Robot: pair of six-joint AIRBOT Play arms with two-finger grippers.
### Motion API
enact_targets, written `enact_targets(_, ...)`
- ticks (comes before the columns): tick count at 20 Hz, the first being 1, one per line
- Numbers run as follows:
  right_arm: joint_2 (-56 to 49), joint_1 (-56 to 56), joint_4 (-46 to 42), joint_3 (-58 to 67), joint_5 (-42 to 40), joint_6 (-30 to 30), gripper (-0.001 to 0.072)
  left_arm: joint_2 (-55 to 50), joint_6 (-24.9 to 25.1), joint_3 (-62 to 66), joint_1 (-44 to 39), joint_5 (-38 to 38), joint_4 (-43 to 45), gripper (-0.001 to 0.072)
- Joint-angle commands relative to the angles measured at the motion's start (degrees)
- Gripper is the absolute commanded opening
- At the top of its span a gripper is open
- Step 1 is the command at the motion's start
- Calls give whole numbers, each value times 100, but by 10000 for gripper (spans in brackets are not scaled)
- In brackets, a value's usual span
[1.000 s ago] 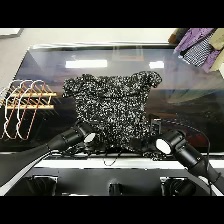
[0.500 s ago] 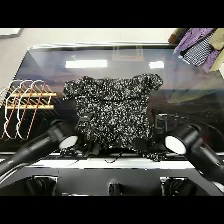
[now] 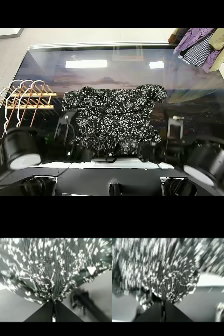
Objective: Fold the clothes and pants, and hang the long-sleeved shirts on hangers.
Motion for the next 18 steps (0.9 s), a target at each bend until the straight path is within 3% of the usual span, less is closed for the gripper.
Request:
enact_targets(1, -717, -662, -857, 457, -260, -527, 40, -518, 520, 457, 686, 232, 79, 25)
enact_targets(6, -1836, -1569, -614, 844, -1692, -1115, 40, -1602, 1956, 824, 2118, 955, -1185, 26)
enact_targets(9, -2350, -1565, -304, 841, -2192, -1250, 40, -2208, 2677, 828, 2474, 1043, -1832, 26)
enact_targets(13, -2756, -1565, -170, 841, -2498, -1259, 40, -2640, 2883, 826, 2514, 1093, -1764, 33)
enact_targets(14, -2754, -1565, -212, 844, -2500, -1257, 40, -2662, 2881, 826, 2564, 1154, -1753, 63)
enact_targets(16, -2750, -1565, -181, 844, -2479, -1311, 40, -2614, 2885, 828, 2796, 1176, -1755, 249)
enact_targets(18, -2710, -1565, -11, 844, -2428, -1414, 40, -2417, 3049, 828, 3279, 994, -1746, 284)
